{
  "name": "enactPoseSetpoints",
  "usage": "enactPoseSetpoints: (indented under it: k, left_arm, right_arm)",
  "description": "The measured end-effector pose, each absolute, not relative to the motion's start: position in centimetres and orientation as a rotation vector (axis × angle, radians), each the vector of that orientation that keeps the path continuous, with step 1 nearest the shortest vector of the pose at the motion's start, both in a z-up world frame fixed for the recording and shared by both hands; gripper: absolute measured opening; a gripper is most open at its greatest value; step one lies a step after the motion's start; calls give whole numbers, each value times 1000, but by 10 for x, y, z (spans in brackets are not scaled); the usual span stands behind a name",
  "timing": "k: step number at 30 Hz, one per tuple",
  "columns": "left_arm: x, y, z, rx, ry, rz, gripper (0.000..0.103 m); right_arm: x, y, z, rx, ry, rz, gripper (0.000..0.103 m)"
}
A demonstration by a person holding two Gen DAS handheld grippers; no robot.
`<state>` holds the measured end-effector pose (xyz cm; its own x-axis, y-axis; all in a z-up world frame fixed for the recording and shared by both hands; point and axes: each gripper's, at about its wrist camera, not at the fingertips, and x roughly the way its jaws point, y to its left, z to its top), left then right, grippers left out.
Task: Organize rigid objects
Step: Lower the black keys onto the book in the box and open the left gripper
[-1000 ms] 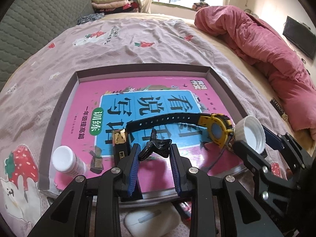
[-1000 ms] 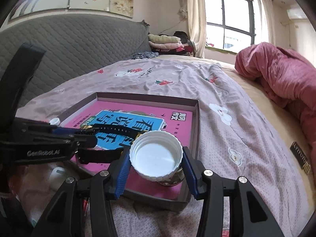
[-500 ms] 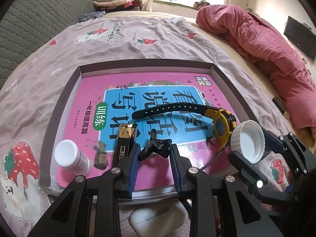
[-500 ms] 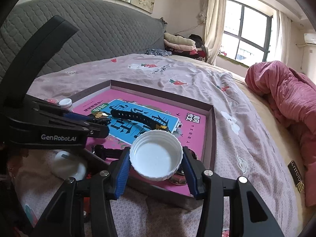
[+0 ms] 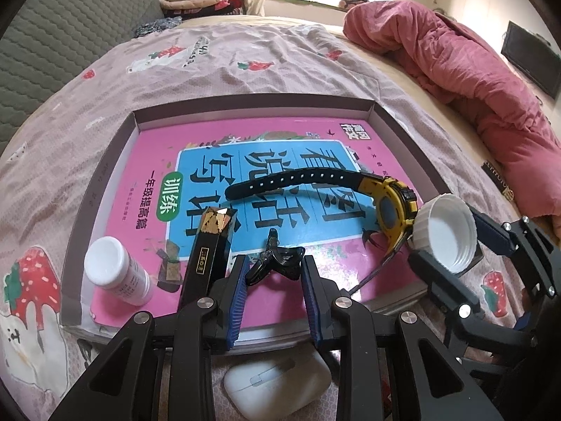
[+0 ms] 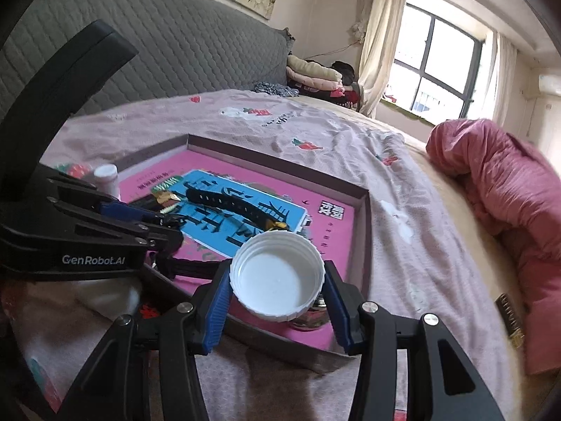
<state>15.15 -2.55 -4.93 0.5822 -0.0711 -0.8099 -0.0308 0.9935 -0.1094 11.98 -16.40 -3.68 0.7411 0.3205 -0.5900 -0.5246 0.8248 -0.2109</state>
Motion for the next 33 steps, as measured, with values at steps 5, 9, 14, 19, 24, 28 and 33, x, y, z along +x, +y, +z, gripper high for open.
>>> enactPoseSetpoints:
  k: [5, 9, 14, 19, 24, 28, 33]
  left_arm:
    - [151, -25, -49, -119, 952, -16, 31]
    - [150, -24, -49, -119, 955, -16, 31]
    - [148, -24, -48, -124, 956, -17, 31]
    - [147, -24, -48, -137, 959, -21, 30]
    - [147, -24, -47, -145, 960, -29, 30]
    - [147, -23, -47, -153, 962, -35, 30]
    - [145, -19, -44, -172, 958, -36, 30]
  right_arm:
    - [119, -167, -36, -400, 570, 458, 50]
    - [116, -167, -36, -426, 565, 435, 50]
    - [110, -167, -34, -451, 554, 408, 50]
    - [106, -164, -34, -478, 533, 390, 50]
    - [104, -162, -36, -503, 508, 377, 50]
    - [105, -164, -36, -477, 515, 385, 50]
    - [109, -175, -32, -380, 545, 427, 54]
